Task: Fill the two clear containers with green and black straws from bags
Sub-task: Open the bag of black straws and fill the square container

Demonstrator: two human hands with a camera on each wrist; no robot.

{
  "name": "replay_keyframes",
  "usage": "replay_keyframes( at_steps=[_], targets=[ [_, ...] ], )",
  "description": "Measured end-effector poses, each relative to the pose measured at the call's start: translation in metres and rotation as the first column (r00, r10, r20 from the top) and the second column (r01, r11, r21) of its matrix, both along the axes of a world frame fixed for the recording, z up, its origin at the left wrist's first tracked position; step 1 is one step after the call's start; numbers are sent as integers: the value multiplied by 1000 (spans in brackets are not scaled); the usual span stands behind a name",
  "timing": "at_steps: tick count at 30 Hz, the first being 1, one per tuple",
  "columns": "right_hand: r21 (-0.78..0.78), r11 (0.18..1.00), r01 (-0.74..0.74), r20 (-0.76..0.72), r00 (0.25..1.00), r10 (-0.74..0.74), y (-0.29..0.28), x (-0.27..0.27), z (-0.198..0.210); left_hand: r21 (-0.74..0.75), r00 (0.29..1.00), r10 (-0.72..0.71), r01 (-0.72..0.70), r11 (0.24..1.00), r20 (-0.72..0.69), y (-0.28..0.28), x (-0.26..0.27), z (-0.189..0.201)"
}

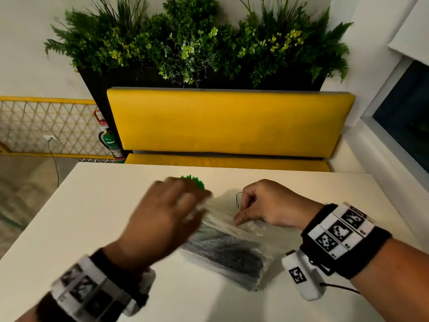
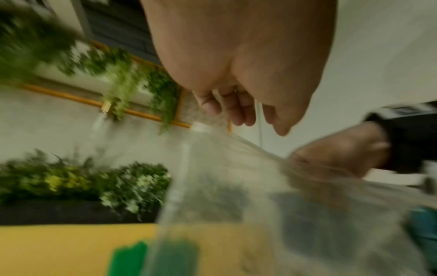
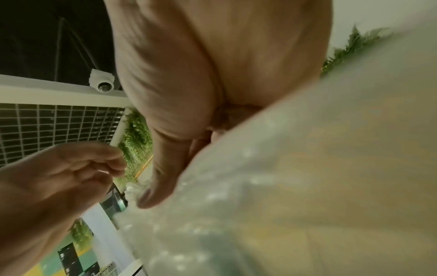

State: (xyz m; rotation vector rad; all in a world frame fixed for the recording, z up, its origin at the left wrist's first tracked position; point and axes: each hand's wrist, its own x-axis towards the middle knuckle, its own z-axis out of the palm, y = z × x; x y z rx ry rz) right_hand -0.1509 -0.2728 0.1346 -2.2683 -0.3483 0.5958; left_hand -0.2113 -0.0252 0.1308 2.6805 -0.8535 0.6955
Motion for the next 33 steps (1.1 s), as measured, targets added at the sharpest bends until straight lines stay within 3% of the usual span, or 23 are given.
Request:
replay_keyframes(
  at_steps=[3,6,9,12,15,17,19,21,23,26,28,29,31,33],
  targets=[
    [58,998,-10,-121,992,17,2,0,1,134,993,-103,109,985,-54,-23,-5,-23],
    [110,994,0,-213,977,24,-3,-2,1,78,989,-146,145,986,11,-23,-3,-32],
    [184,976,116,-312,949,-53,-10,-1,-3,22,976,-203,202,979,80,-18,-10,-34],
    [100,970,224,-175,963,-204,-18,6,-12,22,953,-300,300,954,38,-15,-24,-36],
    [40,951,306,57,950,-308,-23,9,-15,231,926,-333,368,900,-178,-9,-41,-46],
    [-90,963,255,223,947,-230,-18,-2,-6,331,930,-260,338,881,-258,-7,-48,-51],
    [-302,948,101,231,972,-30,-7,-21,-5,299,940,-234,305,904,-250,-10,-48,-47],
    [-556,827,-78,114,979,169,4,-43,-14,221,937,-272,319,922,-219,-18,-48,-39],
    [-683,725,-89,133,961,243,-5,-41,-33,178,921,-293,343,922,-257,-17,-50,-39],
    [-612,779,140,252,967,24,-37,-22,-37,327,786,-153,415,849,-600,-5,-57,-48],
    [-545,827,136,231,973,-7,-37,-24,-35,330,674,-84,462,823,-734,-2,-59,-51],
    [-494,866,80,200,979,24,-33,-28,-37,279,673,-109,441,853,-731,-6,-58,-52],
    [-373,928,-22,129,989,75,-21,-37,-42,188,772,-144,324,927,-618,-29,-49,-45],
    [-246,968,-58,46,996,71,-17,-40,-41,44,805,-205,275,960,-557,-54,-35,-49]
  ],
)
